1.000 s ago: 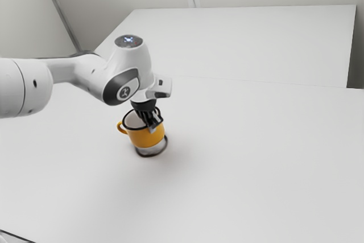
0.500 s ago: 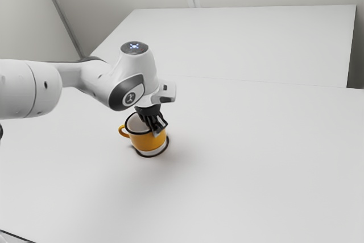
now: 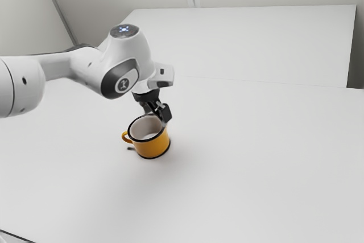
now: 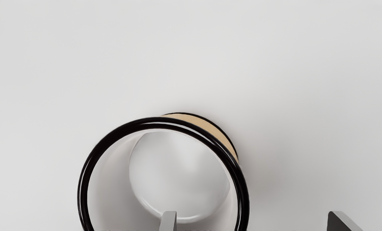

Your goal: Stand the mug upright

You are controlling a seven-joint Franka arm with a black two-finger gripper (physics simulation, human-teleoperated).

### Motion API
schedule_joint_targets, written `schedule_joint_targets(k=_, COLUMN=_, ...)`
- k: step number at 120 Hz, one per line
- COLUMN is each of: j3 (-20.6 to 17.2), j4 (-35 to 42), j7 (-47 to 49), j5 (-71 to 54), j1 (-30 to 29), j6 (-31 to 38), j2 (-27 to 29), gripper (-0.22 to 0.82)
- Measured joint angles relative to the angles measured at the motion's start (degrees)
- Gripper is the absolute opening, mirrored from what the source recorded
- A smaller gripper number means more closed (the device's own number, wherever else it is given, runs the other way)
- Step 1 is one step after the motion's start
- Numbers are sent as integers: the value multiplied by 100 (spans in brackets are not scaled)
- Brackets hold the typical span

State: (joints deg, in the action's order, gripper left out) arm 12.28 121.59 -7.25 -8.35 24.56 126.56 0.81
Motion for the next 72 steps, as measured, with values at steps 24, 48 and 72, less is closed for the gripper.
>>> schedule_joint_targets(k=24, j3=-199, j4=-2184, j7=20, j5=188, j1=-196, j6=-1130, j2=-647, gripper=56)
schedule_joint_targets(k=48, j3=-685, j4=-3852, j7=23, j5=338, j1=-1091, j6=-2614, j2=-983, gripper=58)
schedule_joint_targets(k=72, j3=-1343, j4=-3959, j7=-31, j5=452, j1=-1961, j6=-3250, j2=-614, gripper=58)
